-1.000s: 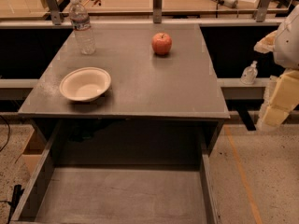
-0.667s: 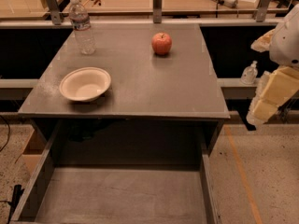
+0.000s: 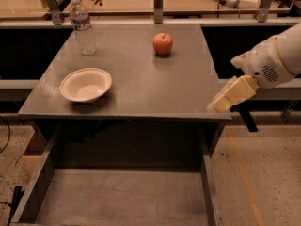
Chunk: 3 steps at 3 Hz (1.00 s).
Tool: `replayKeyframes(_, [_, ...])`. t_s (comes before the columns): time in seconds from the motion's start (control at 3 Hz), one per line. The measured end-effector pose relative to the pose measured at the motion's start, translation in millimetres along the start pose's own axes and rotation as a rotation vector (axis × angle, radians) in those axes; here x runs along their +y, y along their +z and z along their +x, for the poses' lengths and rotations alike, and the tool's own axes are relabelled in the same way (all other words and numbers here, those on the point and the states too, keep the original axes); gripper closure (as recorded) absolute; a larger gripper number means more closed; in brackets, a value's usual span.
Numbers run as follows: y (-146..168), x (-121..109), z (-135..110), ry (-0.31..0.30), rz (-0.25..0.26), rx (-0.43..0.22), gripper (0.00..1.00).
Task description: Place apple into top drawer
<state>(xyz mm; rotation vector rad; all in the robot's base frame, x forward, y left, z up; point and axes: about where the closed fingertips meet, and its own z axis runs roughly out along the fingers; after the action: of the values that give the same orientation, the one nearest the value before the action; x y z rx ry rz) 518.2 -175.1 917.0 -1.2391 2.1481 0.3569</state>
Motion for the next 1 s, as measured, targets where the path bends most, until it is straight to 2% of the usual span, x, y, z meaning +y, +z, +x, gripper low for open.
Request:
replayKeyframes(0.33, [40, -20, -1, 0.138, 0.004, -0.157, 0.0])
replayKeyframes(0.67, [64, -51, -14, 0.197, 0.077, -0.276, 0.0])
replayKeyframes(1.0, [60, -70, -23, 0.203, 0.147, -0.316, 0.0])
